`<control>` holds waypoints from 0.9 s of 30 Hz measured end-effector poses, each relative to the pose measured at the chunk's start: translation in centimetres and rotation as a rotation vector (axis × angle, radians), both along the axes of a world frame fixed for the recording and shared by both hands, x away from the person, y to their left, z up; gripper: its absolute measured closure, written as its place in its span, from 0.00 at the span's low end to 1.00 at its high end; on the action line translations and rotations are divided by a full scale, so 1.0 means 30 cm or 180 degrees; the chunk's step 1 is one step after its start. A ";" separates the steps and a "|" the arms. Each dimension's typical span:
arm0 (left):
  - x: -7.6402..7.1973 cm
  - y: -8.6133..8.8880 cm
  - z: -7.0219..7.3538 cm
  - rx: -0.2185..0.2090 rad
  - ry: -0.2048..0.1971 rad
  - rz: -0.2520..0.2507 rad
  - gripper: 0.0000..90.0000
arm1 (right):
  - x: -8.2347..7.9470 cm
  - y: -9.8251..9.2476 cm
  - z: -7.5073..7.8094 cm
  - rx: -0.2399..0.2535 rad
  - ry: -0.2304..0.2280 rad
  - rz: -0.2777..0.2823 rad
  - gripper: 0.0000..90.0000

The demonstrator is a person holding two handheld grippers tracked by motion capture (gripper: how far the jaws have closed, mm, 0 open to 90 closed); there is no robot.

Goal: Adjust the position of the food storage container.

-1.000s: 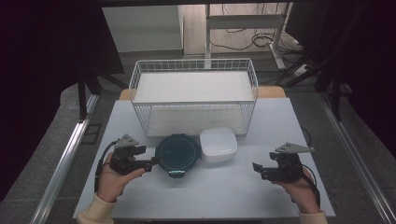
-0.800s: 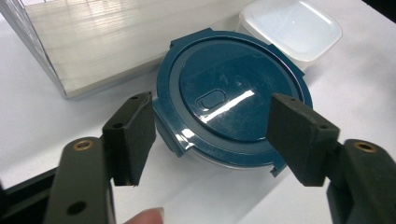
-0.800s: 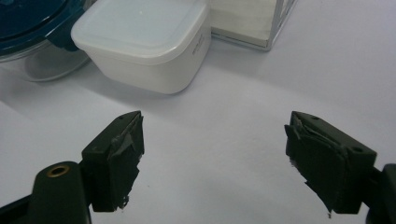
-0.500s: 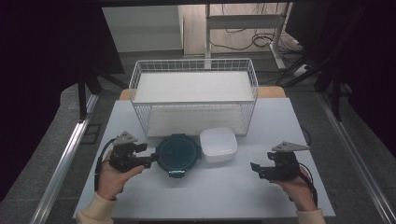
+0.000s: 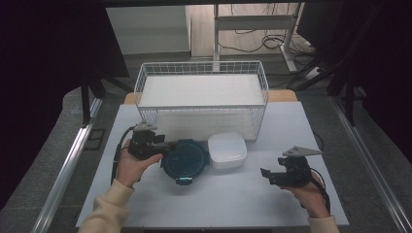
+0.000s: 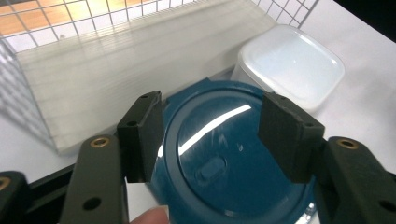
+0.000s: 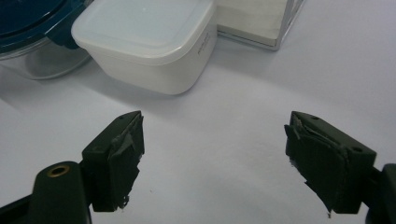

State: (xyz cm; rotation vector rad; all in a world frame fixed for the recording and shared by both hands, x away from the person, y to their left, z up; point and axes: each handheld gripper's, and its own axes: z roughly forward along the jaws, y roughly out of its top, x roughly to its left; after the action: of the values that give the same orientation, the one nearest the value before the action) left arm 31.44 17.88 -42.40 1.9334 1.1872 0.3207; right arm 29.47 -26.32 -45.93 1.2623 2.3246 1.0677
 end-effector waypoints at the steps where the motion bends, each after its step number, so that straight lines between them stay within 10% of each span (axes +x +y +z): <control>1: 0.013 -0.005 -0.002 0.0017 0.0012 0.0004 0.46 | 0.000 0.000 0.000 0.0000 0.0000 0.0000 0.22; 15: 0.132 -0.045 -0.018 0.0072 0.0136 -0.0044 0.57 | 0.002 0.000 0.001 -0.0024 0.0001 -0.0022 0.22; 27: 0.223 -0.094 -0.094 0.0216 0.0212 -0.0024 0.88 | 0.007 -0.008 -0.009 -0.0045 0.0042 -0.0074 0.22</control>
State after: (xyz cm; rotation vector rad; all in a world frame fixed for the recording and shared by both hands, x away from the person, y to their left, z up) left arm 38.12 15.07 -45.22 2.0206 1.2259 0.2979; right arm 29.69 -26.56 -46.19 1.2916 2.3173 1.0368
